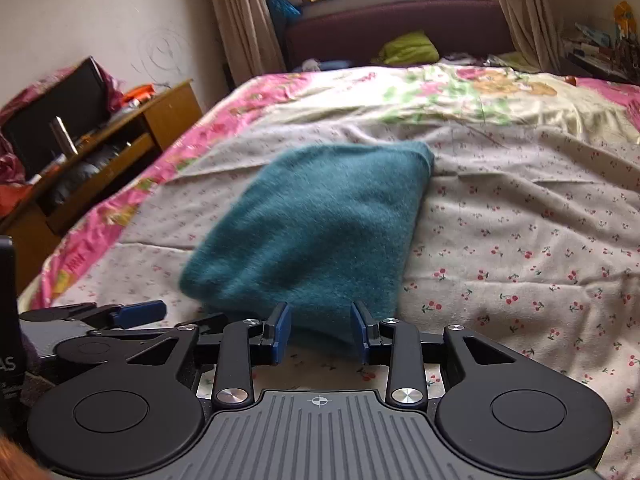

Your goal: Fold small clothes

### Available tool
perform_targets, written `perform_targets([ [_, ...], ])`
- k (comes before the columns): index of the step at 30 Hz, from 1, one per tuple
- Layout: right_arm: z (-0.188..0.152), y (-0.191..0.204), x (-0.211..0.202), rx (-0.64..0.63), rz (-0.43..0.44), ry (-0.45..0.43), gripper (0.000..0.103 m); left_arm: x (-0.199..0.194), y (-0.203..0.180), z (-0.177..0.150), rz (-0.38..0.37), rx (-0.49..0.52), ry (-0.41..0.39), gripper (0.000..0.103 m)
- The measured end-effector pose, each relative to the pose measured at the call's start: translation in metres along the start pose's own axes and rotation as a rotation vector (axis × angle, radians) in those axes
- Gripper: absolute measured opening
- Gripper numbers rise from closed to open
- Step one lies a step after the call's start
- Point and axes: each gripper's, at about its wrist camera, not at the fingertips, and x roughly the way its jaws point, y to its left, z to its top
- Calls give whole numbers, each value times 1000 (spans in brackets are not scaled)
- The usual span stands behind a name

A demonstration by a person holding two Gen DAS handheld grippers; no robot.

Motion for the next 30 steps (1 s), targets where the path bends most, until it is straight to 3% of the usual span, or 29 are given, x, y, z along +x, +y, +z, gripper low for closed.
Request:
perform_targets([
  [2,-3,2,-3,-17,-30,0,46,-8,-1,-1,-4,-5,-9,79],
  [5,-11,4,0,-46,-61,23,46,-13,-5,-5,1,-12,-5,83],
  [15,-35,-12,11,-3,-76,75,46,-1,-28,-27,24,19,68,84],
  [30,-51,-18,22,23,-68,105,46,8,-35,-37,54,34,97,84],
])
